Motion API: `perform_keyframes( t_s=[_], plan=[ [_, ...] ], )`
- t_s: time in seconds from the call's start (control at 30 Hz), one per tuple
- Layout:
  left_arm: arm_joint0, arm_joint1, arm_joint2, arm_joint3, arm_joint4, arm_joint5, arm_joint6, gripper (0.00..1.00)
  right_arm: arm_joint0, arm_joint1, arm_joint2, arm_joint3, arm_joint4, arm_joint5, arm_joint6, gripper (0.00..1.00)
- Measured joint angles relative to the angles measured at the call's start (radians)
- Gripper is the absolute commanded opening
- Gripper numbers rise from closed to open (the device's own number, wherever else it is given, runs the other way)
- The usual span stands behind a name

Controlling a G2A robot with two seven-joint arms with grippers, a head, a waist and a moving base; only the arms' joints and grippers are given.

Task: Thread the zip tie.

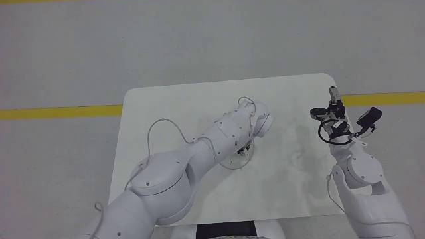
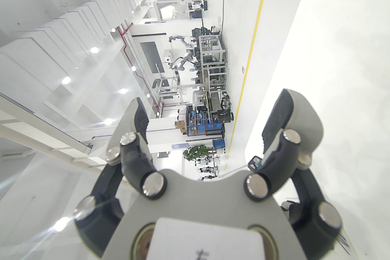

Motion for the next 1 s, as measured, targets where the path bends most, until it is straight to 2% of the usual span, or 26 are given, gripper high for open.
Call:
perform_keyframes(
  t_s=[0.4,0.53,0.7,1.0],
  plan=[
    [0.002,-0.026,-0.029,0.062,0.091,0.0,0.0,0.4,0.0,0.0,0.0,0.0,0.0,0.0,0.0,1.0],
    [0.0,-0.037,-0.038,0.084,0.105,0.0,0.0,0.38,0.0,0.0,0.0,0.0,0.0,0.0,0.0,1.0],
    [-0.002,-0.05,-0.078,0.11,0.105,0.0,0.0,0.36,0.0,0.0,0.0,0.0,0.0,0.0,0.0,1.0],
    [0.015,-0.069,-0.152,0.132,0.194,0.0,0.0,0.38,0.0,0.0,0.0,0.0,0.0,0.0,0.0,1.0]
  ],
)
